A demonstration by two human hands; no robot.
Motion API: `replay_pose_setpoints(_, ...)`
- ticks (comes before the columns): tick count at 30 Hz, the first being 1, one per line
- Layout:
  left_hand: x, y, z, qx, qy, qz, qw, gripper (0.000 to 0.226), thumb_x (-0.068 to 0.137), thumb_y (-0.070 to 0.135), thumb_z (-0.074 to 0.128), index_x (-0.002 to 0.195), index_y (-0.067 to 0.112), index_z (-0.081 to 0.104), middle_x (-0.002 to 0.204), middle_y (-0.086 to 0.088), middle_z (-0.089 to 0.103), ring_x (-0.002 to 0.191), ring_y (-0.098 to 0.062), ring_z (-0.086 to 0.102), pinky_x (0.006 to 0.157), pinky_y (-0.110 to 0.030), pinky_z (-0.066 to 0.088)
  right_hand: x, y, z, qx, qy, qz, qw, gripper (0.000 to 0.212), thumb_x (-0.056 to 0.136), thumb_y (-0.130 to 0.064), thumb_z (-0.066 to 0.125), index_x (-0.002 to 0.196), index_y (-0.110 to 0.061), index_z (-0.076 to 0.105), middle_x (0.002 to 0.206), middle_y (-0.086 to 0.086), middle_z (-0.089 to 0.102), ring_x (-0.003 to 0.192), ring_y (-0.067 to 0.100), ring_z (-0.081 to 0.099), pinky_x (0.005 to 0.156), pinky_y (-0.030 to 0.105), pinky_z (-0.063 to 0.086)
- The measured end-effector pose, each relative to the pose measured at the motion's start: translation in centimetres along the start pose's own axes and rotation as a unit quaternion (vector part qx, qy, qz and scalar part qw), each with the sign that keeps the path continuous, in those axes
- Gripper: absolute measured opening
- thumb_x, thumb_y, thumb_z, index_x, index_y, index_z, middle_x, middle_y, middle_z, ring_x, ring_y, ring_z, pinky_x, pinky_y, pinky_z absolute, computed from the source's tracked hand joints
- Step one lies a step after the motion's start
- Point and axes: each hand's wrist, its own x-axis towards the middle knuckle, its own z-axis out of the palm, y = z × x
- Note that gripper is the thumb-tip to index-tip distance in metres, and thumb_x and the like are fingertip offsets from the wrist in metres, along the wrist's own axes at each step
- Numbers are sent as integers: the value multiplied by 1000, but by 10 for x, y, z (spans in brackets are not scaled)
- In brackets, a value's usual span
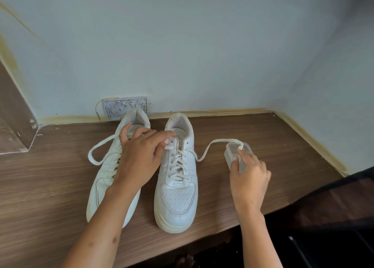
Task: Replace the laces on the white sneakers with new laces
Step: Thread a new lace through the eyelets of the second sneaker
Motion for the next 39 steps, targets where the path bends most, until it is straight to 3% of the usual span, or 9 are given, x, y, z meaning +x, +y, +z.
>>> replay_pose_setpoints(3,0,0,-2,-1,0,-2,1000,25,94,20,63,112,35,70,86,17,66,99,-16,59,111,-51,18,0,-14,-10,222,-15,69,972,22,91,-7,67,110,-17,73,100,-14,71,94,0,64,88,23,53)
replay_pose_setpoints(7,1,0,-1,-3,4,1,1000,23,96,21,60,112,35,69,85,18,63,98,-16,59,111,-51,20,0,-27,-18,398,-118,201,887,15,84,-7,75,95,-16,77,85,-5,76,82,3,71,75,14,54)
replay_pose_setpoints(12,2,-2,0,-2,3,2,1000,26,97,29,49,112,36,69,86,18,63,98,-15,58,111,-47,19,-14,-19,-13,137,-296,122,937,15,89,-12,70,101,-21,75,84,-13,70,79,-3,65,82,19,55)
replay_pose_setpoints(14,2,-3,0,-3,9,6,1000,26,97,25,51,112,35,70,87,17,63,98,-16,59,110,-46,19,-16,-18,-11,94,-295,96,946,21,93,-12,63,107,-24,74,92,-11,70,84,1,64,82,22,53)
replay_pose_setpoints(18,3,-7,1,-24,13,23,999,40,88,0,61,113,29,71,99,9,65,96,-21,61,104,-45,26,-15,-14,-14,27,-279,41,959,25,96,-9,58,106,-26,74,107,-7,61,87,4,60,63,5,36)
replay_pose_setpoints(24,5,-11,6,-47,12,69,996,51,83,-8,63,119,28,70,117,2,59,100,-18,56,99,-43,33,-16,-12,-9,5,-376,-22,926,31,89,-7,68,108,-31,71,103,-10,46,82,1,51,63,8,36)
replay_pose_setpoints(31,1,-12,11,-15,-32,89,995,63,82,-4,69,127,39,62,123,8,56,103,-16,52,98,-32,24,-15,-15,0,3,-344,-17,939,16,92,-3,61,85,-16,68,95,-9,49,75,3,52,59,13,38)
replay_pose_setpoints(36,5,-12,13,-107,-46,72,991,45,89,-2,63,119,33,66,113,11,57,98,-8,53,96,-24,32,-12,-30,-6,173,-196,-9,965,13,93,-7,62,89,-18,67,82,-11,64,76,4,60,66,18,49)
replay_pose_setpoints(39,4,-10,9,-175,-67,39,982,37,92,0,60,115,29,68,112,13,55,91,0,55,78,-8,40,-7,-50,-3,245,-142,-59,957,8,92,-12,67,92,-19,69,84,-9,64,78,6,60,67,14,47)
